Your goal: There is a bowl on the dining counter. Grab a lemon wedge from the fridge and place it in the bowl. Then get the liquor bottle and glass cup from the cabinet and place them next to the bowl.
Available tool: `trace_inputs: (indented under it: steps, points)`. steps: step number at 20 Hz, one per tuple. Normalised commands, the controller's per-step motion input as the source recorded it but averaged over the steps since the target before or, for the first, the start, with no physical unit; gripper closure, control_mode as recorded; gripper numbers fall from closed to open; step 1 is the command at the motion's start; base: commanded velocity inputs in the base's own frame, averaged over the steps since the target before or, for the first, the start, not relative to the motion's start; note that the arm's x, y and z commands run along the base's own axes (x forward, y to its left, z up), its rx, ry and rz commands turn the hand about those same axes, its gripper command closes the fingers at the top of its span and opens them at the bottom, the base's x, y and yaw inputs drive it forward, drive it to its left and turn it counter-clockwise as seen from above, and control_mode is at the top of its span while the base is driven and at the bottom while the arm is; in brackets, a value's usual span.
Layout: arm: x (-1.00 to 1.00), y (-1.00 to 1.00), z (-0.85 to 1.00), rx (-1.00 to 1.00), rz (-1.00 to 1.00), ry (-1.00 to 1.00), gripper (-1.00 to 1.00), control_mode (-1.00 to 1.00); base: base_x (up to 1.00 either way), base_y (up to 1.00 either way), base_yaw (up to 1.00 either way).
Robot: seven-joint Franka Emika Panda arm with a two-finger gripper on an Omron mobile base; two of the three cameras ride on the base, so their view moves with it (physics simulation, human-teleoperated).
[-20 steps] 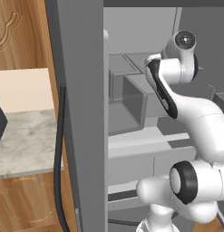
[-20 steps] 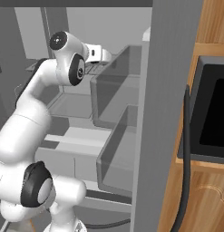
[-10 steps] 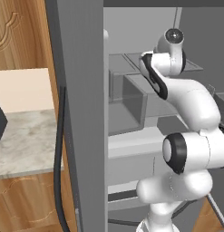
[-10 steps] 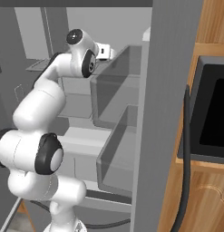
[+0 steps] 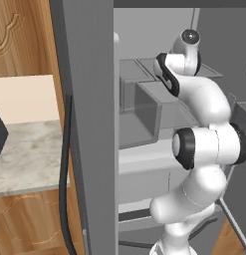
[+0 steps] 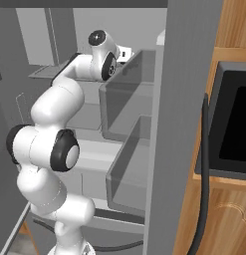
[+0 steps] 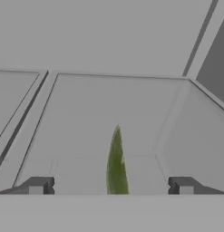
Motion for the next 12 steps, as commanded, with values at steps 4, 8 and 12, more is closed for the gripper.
trace_inputs:
  steps: [4,8,12]
  points:
    - [0.43,-0.16,-0.11,0.03,0.0,0.03,-1.0,-1.0,0.0,0.0,0.0]
    - [0.3,-0.04,-0.15,0.02,0.0,0.02,-1.0,-1.0,0.0,0.0,0.0]
    - [0.17,0.0,-0.18,0.01,0.0,0.0,-1.0,-1.0,0.0,0.0,0.0]
